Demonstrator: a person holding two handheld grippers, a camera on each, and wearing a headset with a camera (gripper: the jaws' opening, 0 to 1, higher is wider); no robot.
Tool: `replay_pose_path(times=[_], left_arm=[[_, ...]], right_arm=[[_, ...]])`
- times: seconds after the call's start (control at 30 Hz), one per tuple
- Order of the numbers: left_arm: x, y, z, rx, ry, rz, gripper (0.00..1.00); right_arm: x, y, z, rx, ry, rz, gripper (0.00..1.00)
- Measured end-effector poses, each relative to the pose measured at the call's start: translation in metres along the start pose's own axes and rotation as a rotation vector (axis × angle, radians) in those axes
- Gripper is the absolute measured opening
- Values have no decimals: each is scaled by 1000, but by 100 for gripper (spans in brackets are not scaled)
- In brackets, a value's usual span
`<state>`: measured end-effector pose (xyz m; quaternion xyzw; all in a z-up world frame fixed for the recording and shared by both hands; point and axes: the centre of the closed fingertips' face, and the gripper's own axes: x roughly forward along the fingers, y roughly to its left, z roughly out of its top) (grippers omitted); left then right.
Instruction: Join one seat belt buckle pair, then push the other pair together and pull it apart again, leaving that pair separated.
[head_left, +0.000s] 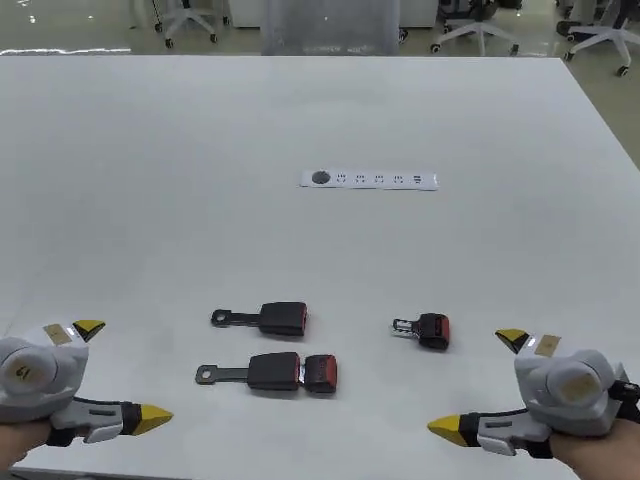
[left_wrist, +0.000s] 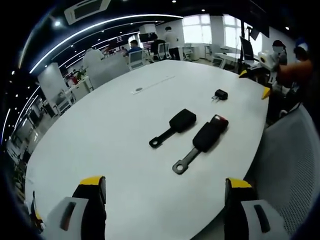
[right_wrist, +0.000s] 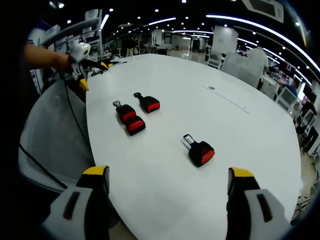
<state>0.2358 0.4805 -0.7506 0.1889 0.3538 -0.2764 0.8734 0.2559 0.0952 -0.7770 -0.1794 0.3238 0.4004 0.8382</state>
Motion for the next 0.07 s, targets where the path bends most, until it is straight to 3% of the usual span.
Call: replay_pose_path(times=[0.07], left_arm=[[2,1,-1,-1,0,9,100]], right_arm=[[-2,-1,4,-1,-13,-13,100]])
